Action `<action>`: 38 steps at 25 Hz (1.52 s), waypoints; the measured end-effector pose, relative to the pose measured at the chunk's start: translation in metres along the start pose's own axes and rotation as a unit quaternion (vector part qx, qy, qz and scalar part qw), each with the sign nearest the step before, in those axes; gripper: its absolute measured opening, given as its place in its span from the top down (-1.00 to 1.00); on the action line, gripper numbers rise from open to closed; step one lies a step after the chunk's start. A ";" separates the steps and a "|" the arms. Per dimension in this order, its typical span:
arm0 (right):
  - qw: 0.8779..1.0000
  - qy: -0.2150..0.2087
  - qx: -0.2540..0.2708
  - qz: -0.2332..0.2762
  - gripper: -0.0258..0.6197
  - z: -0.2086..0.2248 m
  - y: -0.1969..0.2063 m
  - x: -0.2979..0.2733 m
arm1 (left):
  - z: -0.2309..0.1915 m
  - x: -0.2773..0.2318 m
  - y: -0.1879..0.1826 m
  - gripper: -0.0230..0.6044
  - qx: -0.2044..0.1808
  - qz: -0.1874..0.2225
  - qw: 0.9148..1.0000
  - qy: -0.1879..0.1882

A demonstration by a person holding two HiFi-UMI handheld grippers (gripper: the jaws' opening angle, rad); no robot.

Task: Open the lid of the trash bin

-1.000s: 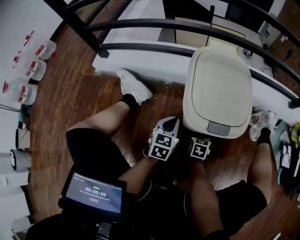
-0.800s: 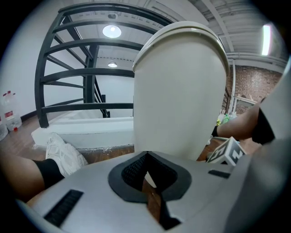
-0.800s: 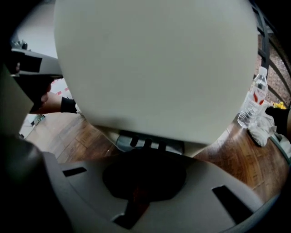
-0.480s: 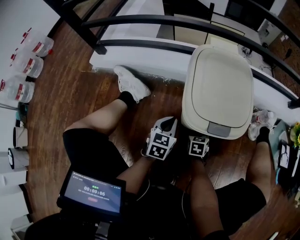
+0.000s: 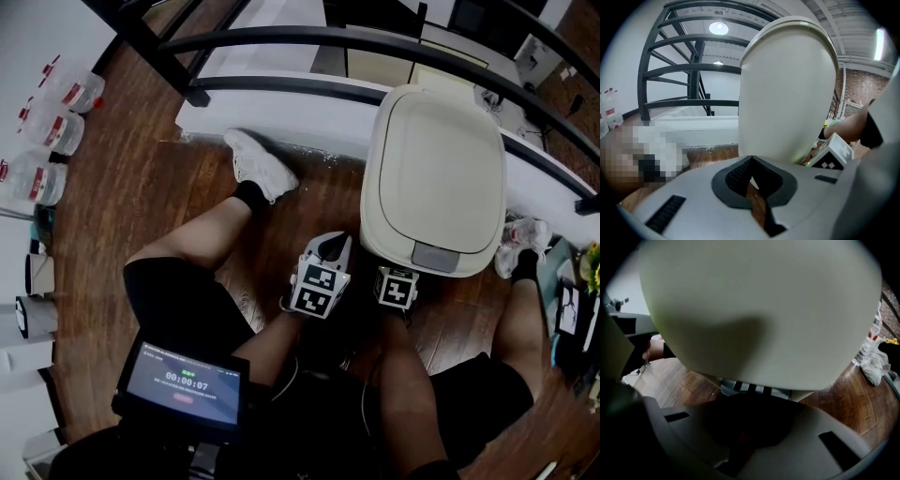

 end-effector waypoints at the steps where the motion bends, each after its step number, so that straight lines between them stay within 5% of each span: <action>1: 1.000 -0.001 -0.003 -0.002 0.91 0.000 0.000 0.000 | -0.001 0.000 0.001 0.93 0.002 -0.001 1.000 0.000; 38: 1.000 0.005 0.026 0.008 0.91 0.003 0.004 -0.005 | -0.003 -0.003 0.006 0.93 0.029 -0.008 0.999 0.011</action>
Point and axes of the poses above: the fingertips, and each gripper's own axes: x backward along the fingers, z to its right, y out of its underside, the point moved 5 cm from there along x, backward along the fingers, and after that the axes turned 1 degree about y, right-handed, at the moved point
